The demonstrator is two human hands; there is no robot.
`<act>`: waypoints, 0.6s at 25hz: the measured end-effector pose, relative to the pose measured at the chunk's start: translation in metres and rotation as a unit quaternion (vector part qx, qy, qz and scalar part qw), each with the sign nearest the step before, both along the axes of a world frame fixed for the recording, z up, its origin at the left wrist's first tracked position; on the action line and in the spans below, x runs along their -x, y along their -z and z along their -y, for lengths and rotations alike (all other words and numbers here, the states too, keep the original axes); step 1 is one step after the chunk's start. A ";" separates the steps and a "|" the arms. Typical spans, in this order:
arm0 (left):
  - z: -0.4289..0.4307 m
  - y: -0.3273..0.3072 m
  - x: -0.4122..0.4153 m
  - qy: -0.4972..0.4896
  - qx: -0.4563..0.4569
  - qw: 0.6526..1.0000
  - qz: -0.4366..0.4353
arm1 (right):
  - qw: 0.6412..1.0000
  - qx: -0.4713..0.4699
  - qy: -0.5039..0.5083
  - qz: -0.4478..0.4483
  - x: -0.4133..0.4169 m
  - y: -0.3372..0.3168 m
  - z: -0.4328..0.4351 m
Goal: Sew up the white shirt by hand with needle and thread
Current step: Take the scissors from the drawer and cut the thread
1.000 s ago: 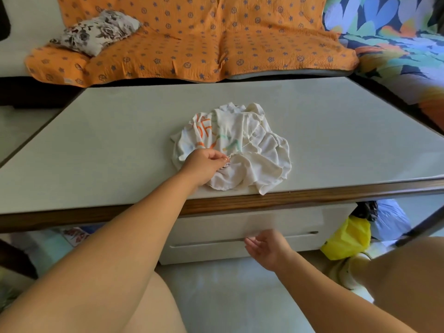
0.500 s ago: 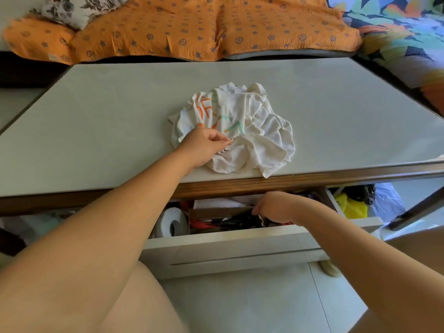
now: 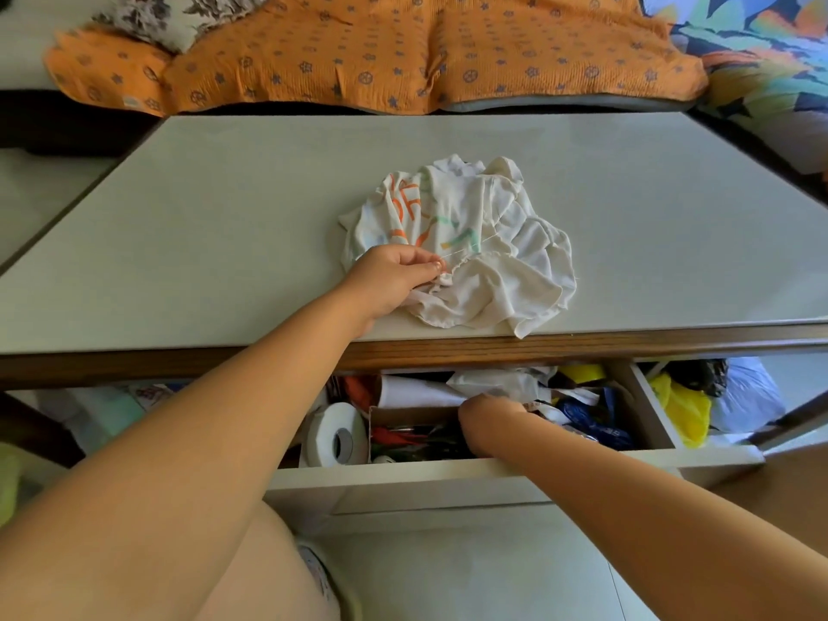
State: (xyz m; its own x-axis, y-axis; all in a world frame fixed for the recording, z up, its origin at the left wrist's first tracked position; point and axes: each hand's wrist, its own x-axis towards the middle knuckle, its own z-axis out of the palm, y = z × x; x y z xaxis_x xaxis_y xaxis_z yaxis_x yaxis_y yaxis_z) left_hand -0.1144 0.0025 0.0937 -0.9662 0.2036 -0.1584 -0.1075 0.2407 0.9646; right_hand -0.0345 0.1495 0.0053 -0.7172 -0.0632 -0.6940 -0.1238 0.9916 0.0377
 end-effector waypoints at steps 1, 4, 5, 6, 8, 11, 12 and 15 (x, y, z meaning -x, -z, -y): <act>0.002 0.000 0.000 -0.010 -0.041 0.999 0.023 | 1.000 -0.001 -0.005 0.000 0.001 -0.002 0.001; 0.007 -0.003 0.004 -0.038 -0.123 0.989 0.077 | 0.999 0.030 -0.015 -0.042 0.004 -0.017 -0.001; 0.006 -0.005 0.005 -0.044 -0.124 0.988 0.079 | 0.996 0.054 -0.016 -0.062 0.007 -0.021 -0.003; 0.006 -0.006 0.006 -0.054 -0.116 0.989 0.073 | 0.995 0.073 -0.017 -0.073 0.009 -0.022 -0.005; 0.002 -0.008 0.011 -0.072 -0.109 0.990 0.053 | 0.994 0.085 -0.019 -0.070 0.009 -0.023 -0.009; -0.005 -0.009 0.014 -0.074 -0.142 0.986 0.051 | 0.996 0.073 -0.021 -0.048 0.009 -0.012 -0.012; -0.006 -0.009 0.014 -0.075 -0.152 0.984 0.052 | 0.997 0.061 -0.031 -0.042 0.010 -0.009 -0.011; -0.007 -0.008 0.010 -0.073 -0.179 0.980 0.051 | 0.995 -0.008 -0.094 -0.044 0.008 -0.007 -0.003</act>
State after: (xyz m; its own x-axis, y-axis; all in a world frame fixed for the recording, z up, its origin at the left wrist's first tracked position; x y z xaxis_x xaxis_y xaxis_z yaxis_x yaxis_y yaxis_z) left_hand -0.1249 0.0097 0.1021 -0.9721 0.1237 -0.1991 -0.2155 -0.1371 0.9668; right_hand -0.0426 0.1530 0.0125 -0.7518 -0.1912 -0.6311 -0.3031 0.9502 0.0732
